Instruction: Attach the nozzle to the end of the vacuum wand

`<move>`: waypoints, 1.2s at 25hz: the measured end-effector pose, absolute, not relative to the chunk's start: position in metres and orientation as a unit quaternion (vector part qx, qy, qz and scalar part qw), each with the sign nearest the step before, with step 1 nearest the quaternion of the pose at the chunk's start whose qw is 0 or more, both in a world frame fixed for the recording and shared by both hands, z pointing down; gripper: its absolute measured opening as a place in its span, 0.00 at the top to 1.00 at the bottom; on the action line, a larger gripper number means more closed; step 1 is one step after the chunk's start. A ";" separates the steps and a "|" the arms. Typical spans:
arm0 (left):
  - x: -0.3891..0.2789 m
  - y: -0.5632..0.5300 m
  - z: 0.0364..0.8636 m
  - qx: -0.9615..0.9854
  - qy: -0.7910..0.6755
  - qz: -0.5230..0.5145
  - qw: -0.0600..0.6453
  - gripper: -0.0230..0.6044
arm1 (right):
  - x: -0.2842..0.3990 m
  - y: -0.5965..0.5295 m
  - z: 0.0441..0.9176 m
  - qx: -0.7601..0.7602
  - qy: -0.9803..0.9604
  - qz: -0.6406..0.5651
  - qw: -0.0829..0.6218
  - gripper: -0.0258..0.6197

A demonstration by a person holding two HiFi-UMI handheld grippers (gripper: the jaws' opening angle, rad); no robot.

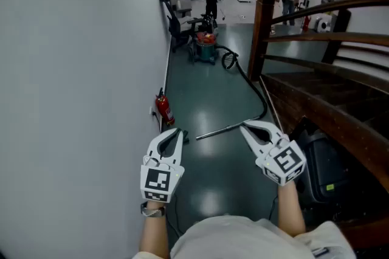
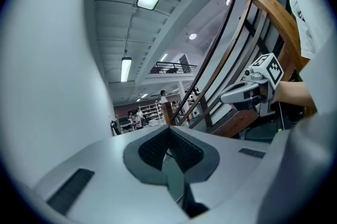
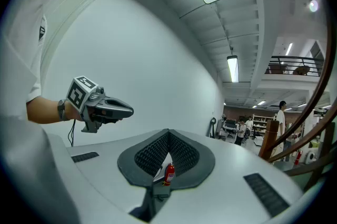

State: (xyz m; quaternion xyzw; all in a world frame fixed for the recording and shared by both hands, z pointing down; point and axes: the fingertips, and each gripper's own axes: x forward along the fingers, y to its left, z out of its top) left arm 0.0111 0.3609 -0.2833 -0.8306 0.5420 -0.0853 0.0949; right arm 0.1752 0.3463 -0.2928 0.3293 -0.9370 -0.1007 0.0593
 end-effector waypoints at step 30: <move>-0.070 0.401 -0.240 -0.840 0.531 -0.101 0.050 0.97 | 0.104 0.388 -0.276 0.354 -0.935 -0.037 -0.001 0.92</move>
